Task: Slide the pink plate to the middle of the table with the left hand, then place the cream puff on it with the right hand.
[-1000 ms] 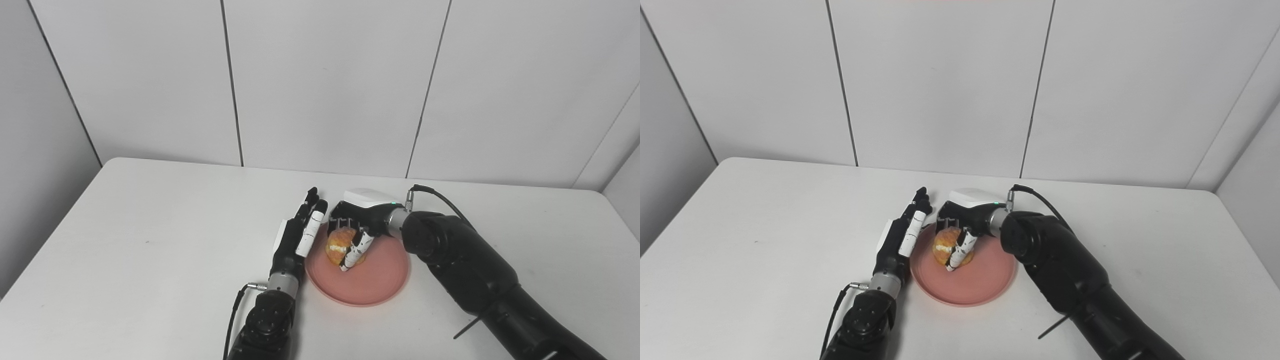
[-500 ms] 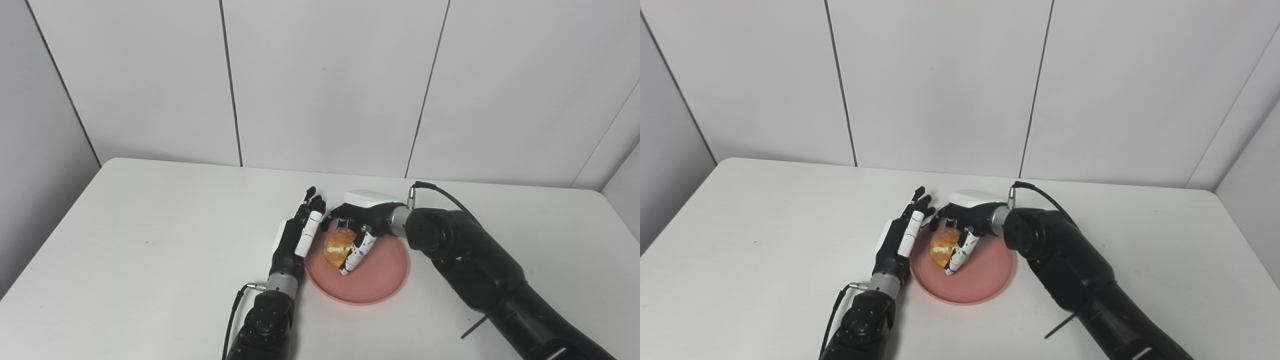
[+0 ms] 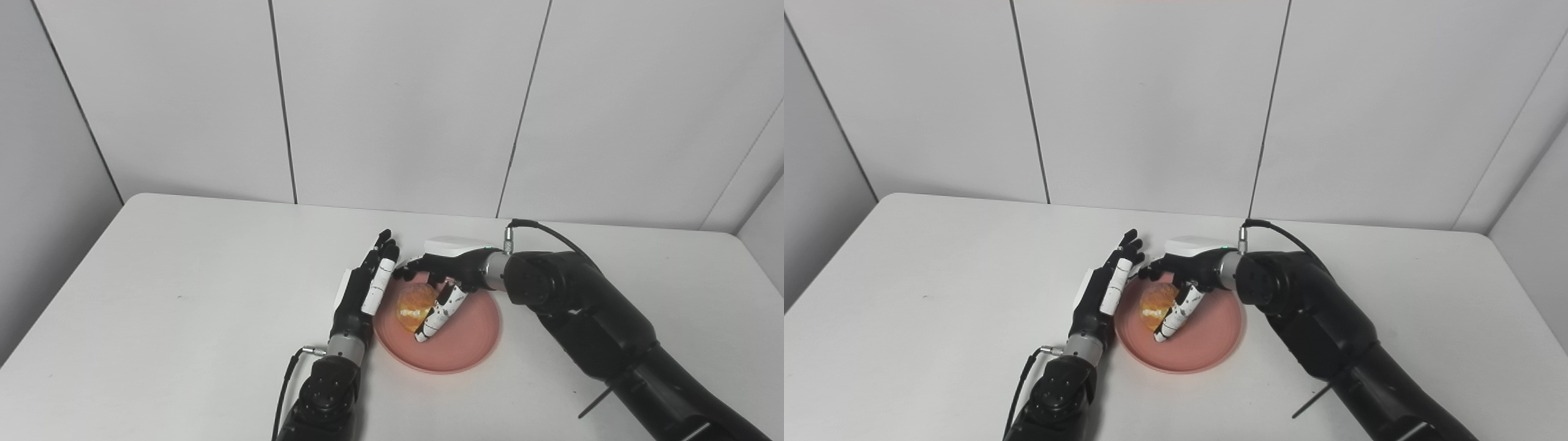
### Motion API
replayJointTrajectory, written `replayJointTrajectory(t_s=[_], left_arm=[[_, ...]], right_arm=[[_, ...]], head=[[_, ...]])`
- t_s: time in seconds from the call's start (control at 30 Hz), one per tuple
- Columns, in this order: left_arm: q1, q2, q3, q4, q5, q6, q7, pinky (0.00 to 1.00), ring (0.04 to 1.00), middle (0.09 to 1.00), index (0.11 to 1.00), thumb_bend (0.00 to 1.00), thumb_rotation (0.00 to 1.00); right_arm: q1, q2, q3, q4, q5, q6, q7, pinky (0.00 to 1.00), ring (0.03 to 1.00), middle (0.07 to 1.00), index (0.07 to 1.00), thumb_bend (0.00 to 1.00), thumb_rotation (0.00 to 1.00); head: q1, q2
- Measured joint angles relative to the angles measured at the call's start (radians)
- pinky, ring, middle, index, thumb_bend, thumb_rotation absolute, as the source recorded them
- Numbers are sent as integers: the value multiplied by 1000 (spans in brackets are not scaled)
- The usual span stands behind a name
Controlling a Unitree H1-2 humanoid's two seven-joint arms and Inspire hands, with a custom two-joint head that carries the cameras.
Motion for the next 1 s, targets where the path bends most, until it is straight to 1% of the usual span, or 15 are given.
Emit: replayJointTrajectory(t_s=[0.1, 0.2, 0.23, 0.27, 0.3, 0.43, 0.5, 0.57, 0.6, 0.63, 0.7, 0.8, 0.9, 0.93, 1.0], left_arm=[[0, 0, 2, -5, -8, 4, -1, 831, 940, 959, 946, 828, 924], [1, -1, 4, -18, -20, 25, -2, 857, 927, 945, 946, 839, 922], [1, -1, 5, -21, -21, 30, -2, 883, 919, 940, 943, 843, 918], [2, -2, 7, -25, -21, 34, -2, 903, 917, 938, 941, 845, 919], [2, -2, 9, -28, -21, 39, -2, 901, 913, 933, 936, 842, 916], [2, -6, 19, -29, -21, 43, -1, 864, 913, 926, 928, 848, 909], [2, -6, 24, -29, -21, 43, -1, 875, 918, 922, 923, 856, 907], [2, -6, 29, -29, -21, 44, -1, 878, 920, 922, 922, 858, 907], [2, -6, 29, -29, -21, 44, -2, 880, 919, 921, 921, 857, 906], [2, -6, 30, -30, -21, 45, -2, 882, 919, 921, 920, 857, 906], [2, -6, 31, -30, -21, 47, -2, 875, 916, 919, 920, 866, 905], [1, -8, 36, -31, -22, 51, -2, 898, 921, 921, 924, 863, 908], [0, -8, 39, -33, -22, 53, -3, 933, 924, 922, 926, 857, 916], [0, -8, 39, -33, -21, 53, -3, 973, 928, 925, 927, 847, 922], [0, -8, 38, -33, -18, 40, 1, 992, 923, 920, 920, 837, 929]], right_arm=[[14, -13, -7, -44, 12, 5, 19, 762, 878, 876, 815, 1000, 360], [40, -27, -49, -105, 45, 20, 30, 744, 839, 841, 787, 1000, 338], [51, -32, -76, -128, 68, 21, 29, 736, 826, 830, 777, 1000, 352], [59, -38, -96, -143, 86, 21, 25, 776, 860, 856, 791, 1000, 392], [68, -46, -115, -158, 103, 20, 18, 773, 865, 856, 782, 1000, 417], [130, -72, -231, -217, 164, -3, -79, 775, 866, 847, 778, 1000, 506], [165, -78, -270, -229, 178, -24, -138, 785, 855, 839, 782, 1000, 634], [204, -78, -294, -229, 186, -58, -208, 789, 846, 833, 781, 1000, 678], [225, -73, -310, -222, 194, -86, -244, 845, 843, 829, 780, 984, 707], [243, -62, -333, -214, 210, -105, -278, 875, 841, 827, 779, 974, 722], [275, -21, -389, -180, 260, -131, -356, 840, 857, 842, 788, 976, 745], [310, 46, -459, -126, 335, -160, -451, 717, 812, 830, 828, 978, 850], [339, 118, -526, -63, 406, -201, -547, 707, 811, 828, 835, 984, 868], [348, 143, -549, -40, 438, -211, -570, 732, 826, 842, 849, 966, 875], [361, 192, -595, 7, 507, -240, -615, 773, 851, 869, 873, 972, 910]], head=[[-3, 2], [-2, 3], [0, 3], [0, 3], [0, 6], [-6, 6], [-11, 6], [-12, 6], [-11, 6], [-11, 6], [-11, 6], [-15, 6], [-20, 9], [-20, 9], [-20, 9]])
